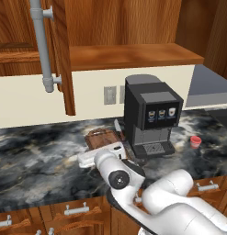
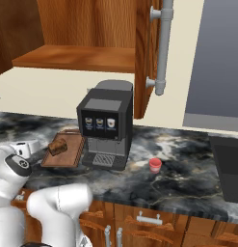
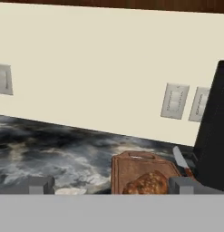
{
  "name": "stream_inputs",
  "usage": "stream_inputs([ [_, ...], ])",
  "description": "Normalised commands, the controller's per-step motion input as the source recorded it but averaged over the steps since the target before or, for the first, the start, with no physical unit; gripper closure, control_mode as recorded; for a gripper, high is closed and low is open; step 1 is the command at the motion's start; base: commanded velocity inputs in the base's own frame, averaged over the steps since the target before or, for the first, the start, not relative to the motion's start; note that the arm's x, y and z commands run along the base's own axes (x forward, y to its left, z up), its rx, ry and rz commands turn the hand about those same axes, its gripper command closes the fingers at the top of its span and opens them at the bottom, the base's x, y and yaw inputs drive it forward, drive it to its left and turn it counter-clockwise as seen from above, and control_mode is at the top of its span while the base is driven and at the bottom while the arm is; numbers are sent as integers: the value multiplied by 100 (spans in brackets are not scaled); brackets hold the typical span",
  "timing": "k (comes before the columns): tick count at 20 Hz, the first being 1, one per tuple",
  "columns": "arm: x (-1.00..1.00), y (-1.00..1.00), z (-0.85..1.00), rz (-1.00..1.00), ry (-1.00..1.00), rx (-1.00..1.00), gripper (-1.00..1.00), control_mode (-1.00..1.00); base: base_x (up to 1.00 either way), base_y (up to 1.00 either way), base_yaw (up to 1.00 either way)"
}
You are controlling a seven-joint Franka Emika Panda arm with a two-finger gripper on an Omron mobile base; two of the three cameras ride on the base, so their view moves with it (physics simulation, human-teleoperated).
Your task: Pick the bread, place it on the cutting board, pick the jam, place it on the counter, and close the cabinet.
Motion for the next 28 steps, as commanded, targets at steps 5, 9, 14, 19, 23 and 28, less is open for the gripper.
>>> stream_inputs([
  [5,-45,0,1,0,-11,0,-100,-100,0,0,0],
  [9,-36,5,5,0,-10,-1,-100,-100,0,0,0],
  [14,-18,0,17,0,-4,0,-100,-100,0,0,0],
  [19,-13,0,30,0,-2,0,-100,-100,0,0,0],
  [23,-13,0,35,0,-3,0,-100,-100,0,0,0],
  [28,-15,0,30,0,-4,0,-100,-100,0,0,0],
])
